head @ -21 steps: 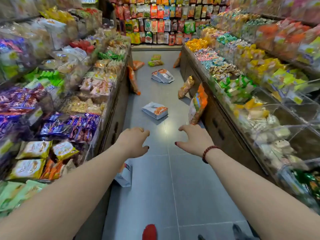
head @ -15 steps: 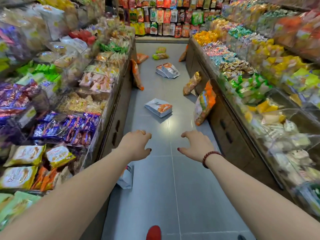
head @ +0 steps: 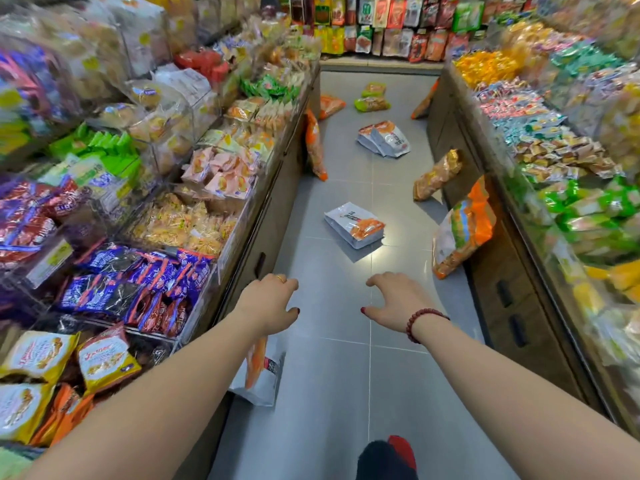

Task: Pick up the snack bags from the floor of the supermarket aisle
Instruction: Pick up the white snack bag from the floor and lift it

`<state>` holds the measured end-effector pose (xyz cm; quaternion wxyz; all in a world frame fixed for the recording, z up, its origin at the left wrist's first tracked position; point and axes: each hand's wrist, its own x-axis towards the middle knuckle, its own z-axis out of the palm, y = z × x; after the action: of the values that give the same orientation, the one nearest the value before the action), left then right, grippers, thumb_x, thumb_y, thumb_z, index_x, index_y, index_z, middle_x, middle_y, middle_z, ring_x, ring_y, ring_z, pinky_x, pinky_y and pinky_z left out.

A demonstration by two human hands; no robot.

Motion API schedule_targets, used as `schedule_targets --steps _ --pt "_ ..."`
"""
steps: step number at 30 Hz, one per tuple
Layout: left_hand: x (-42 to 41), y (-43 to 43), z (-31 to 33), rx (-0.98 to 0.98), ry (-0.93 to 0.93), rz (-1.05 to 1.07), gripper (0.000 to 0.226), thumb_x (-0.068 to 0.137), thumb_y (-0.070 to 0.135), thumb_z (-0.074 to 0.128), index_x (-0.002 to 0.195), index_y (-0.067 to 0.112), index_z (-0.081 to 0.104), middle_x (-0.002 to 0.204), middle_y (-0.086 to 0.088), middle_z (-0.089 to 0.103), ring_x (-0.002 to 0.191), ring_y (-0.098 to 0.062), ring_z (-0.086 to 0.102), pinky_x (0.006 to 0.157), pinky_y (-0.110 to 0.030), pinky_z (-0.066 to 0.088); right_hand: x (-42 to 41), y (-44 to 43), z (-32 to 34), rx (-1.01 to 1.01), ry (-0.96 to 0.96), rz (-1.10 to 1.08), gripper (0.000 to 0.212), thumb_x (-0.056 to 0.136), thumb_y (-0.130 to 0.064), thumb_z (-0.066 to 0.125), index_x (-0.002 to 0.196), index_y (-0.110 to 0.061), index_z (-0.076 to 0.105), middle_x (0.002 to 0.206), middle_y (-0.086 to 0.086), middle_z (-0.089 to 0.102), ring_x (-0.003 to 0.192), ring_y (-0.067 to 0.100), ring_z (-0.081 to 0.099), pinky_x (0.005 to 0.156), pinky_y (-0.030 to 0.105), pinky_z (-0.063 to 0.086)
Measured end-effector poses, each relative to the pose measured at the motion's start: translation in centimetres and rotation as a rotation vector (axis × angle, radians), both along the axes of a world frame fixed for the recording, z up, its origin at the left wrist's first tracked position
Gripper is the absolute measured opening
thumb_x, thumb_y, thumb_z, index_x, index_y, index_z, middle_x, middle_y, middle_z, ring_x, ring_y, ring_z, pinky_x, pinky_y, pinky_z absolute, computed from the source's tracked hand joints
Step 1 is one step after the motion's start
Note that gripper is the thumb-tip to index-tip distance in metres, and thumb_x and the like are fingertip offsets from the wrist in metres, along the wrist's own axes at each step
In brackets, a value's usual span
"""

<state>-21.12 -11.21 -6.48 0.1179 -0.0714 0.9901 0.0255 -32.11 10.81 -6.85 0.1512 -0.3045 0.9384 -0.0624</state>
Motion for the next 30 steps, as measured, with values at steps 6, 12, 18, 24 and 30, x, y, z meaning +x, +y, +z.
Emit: schedule_targets --steps 6,12,18,24,30 --pt "-4.3 -0.5 -1.2 0.027 -0.001 0.232 0.042 0.088 0.038 0.05 0.123 0.015 0.047 0.116 -0.007 0.054 0.109 -0.026 0.051 0.082 -0.037 0.047 -9.4 -3.7 -1.0 0.005 -0.019 0.208 0.055 0.084 -0.049 0.059 0.132 -0.026 0.047 0.136 -0.003 0.051 0.126 0.02 0.045 0.102 0.034 0.039" --pt "-4.7 0.7 -2.6 0.105 -0.015 0.583 0.035 0.088 0.035 0.05 0.117 0.016 0.049 0.116 -0.007 0.054 0.111 -0.028 0.05 0.087 -0.039 0.047 -15.8 -8.4 -1.7 0.021 -0.036 0.532 0.055 0.085 -0.048 0.059 0.133 -0.024 0.047 0.137 -0.001 0.05 0.128 0.022 0.043 0.104 0.037 0.038" --pt "-2.6 1.7 -4.5 0.152 -0.041 0.843 0.042 0.09 0.039 0.048 0.127 0.019 0.048 0.123 -0.005 0.054 0.119 -0.026 0.048 0.093 -0.037 0.043 -16.8 -14.0 -3.3 0.078 -0.08 0.739 0.058 0.086 -0.049 0.058 0.136 -0.024 0.044 0.139 0.002 0.048 0.13 0.023 0.04 0.105 0.036 0.037" --pt "-0.3 -0.4 -6.7 0.188 -0.062 1.035 0.04 0.089 0.043 0.051 0.122 0.019 0.05 0.122 -0.005 0.054 0.116 -0.025 0.05 0.087 -0.035 0.043 -15.7 -19.1 -4.8 0.071 -0.095 0.902 0.054 0.086 -0.048 0.058 0.133 -0.024 0.047 0.136 -0.001 0.051 0.126 0.022 0.043 0.103 0.036 0.039" --pt "0.5 -1.3 -8.7 0.277 -0.037 1.23 0.047 0.09 0.044 0.052 0.13 0.02 0.046 0.128 -0.003 0.051 0.119 -0.024 0.048 0.089 -0.038 0.047 -15.0 -23.4 -6.4 0.125 -0.157 1.011 0.056 0.087 -0.046 0.059 0.135 -0.023 0.045 0.138 0.0 0.05 0.128 0.022 0.043 0.104 0.038 0.04"
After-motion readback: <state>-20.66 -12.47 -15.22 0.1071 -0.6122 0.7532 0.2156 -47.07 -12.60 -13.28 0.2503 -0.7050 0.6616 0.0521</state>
